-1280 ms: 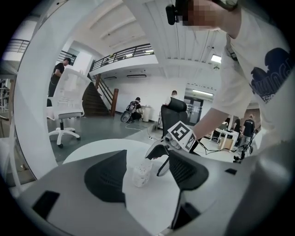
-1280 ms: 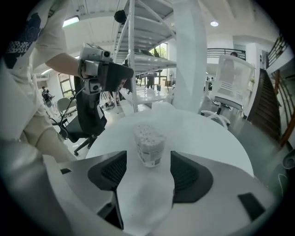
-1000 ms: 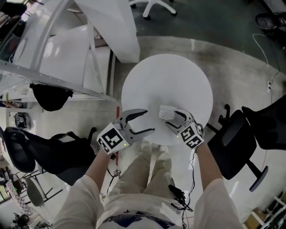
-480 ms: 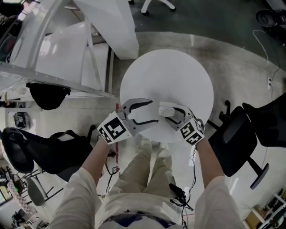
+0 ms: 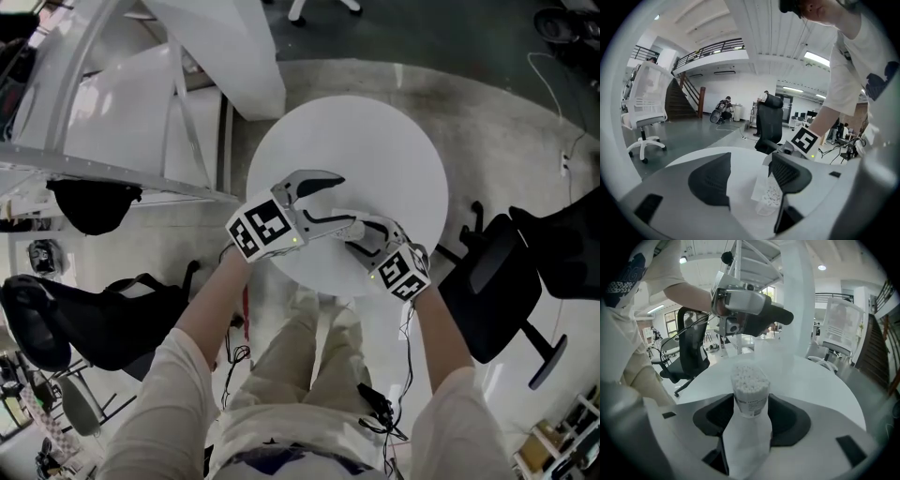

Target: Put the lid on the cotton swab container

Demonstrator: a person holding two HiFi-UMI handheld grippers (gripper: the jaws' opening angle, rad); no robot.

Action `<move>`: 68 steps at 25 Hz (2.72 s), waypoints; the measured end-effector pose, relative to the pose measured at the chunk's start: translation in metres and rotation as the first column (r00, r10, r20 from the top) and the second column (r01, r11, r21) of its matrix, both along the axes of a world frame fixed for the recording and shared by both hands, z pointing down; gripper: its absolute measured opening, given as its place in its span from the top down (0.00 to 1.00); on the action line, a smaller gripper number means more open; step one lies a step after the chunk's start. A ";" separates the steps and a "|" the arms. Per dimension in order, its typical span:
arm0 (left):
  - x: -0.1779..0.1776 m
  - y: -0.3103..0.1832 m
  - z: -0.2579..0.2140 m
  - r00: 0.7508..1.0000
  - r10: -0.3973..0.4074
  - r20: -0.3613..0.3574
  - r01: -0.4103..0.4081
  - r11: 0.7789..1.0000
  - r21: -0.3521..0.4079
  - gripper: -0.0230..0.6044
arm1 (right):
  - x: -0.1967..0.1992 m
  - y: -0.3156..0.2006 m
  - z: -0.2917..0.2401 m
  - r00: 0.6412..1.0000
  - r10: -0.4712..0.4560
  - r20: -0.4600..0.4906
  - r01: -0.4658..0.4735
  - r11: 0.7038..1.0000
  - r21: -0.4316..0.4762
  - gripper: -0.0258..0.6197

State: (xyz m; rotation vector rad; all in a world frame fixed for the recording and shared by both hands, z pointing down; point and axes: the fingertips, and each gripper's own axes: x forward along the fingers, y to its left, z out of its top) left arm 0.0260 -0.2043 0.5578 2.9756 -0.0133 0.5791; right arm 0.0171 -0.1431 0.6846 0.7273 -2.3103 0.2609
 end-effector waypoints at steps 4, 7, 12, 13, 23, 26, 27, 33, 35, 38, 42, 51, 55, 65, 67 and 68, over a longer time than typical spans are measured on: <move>0.009 0.002 0.012 1.000 0.027 0.012 -0.027 0.998 -0.059 0.56 | 0.000 0.000 0.000 1.000 -0.003 -0.001 0.003 1.000 0.001 0.59; 0.011 0.006 0.020 0.998 0.047 0.029 -0.044 0.994 -0.097 0.58 | -0.001 0.000 -0.001 1.000 -0.006 0.004 0.006 1.000 0.005 0.59; 0.010 0.009 0.024 0.998 0.052 0.036 -0.048 0.992 -0.116 0.74 | 0.000 0.000 -0.002 1.000 -0.003 0.006 0.003 1.000 0.009 0.59; 0.008 0.009 0.025 0.998 0.049 0.035 -0.044 0.992 -0.120 0.77 | 0.001 -0.001 -0.002 1.000 -0.002 0.005 0.002 1.000 0.008 0.59; 0.006 0.009 0.027 0.999 0.033 0.021 -0.028 0.981 -0.193 0.84 | 0.001 -0.001 -0.001 1.000 -0.005 -0.001 0.005 1.000 0.006 0.59; 0.005 0.015 0.027 0.999 0.049 0.018 -0.044 0.977 -0.210 0.87 | 0.000 -0.001 -0.001 1.000 -0.003 0.000 0.003 1.000 0.006 0.59; 0.004 0.017 0.027 0.998 0.052 0.018 -0.047 0.976 -0.214 0.88 | 0.000 -0.001 -0.001 1.000 -0.003 0.001 0.003 1.000 0.005 0.59; 0.002 0.031 0.027 0.996 0.082 0.017 -0.076 0.967 -0.244 0.90 | 0.001 -0.001 -0.001 1.000 -0.001 0.001 0.001 1.000 0.004 0.59; 0.000 0.035 0.028 0.996 0.088 0.017 -0.081 0.965 -0.250 0.90 | 0.000 -0.001 -0.001 1.000 -0.003 0.003 0.003 1.000 0.005 0.59; -0.001 0.040 0.030 0.995 0.099 0.026 -0.090 0.963 -0.253 0.90 | 0.000 0.000 0.000 1.000 0.000 -0.003 0.000 1.000 0.002 0.59; -0.003 0.046 0.032 0.994 0.105 0.030 -0.093 0.960 -0.263 0.91 | 0.001 0.000 -0.001 1.000 -0.001 -0.007 0.001 1.000 0.003 0.59; -0.009 0.062 0.051 0.986 0.140 0.089 -0.112 0.958 -0.265 0.96 | 0.000 0.000 -0.001 1.000 -0.004 -0.006 0.004 1.000 0.002 0.60; -0.009 0.063 0.054 0.987 0.137 0.087 -0.108 0.955 -0.275 0.96 | -0.001 0.000 -0.001 1.000 -0.002 0.001 0.002 1.000 0.007 0.60; -0.010 0.059 0.053 0.991 0.116 0.066 -0.092 0.951 -0.296 0.97 | -0.001 -0.001 -0.002 1.000 -0.006 0.000 0.006 1.000 0.009 0.59; -0.010 0.060 0.053 0.991 0.117 0.066 -0.093 0.950 -0.297 0.97 | -0.001 -0.001 -0.003 1.000 -0.005 -0.001 0.005 1.000 0.011 0.60; -0.009 0.060 0.053 0.991 0.116 0.065 -0.092 0.951 -0.296 0.97 | -0.001 -0.001 -0.002 1.000 -0.005 -0.001 0.005 1.000 0.012 0.59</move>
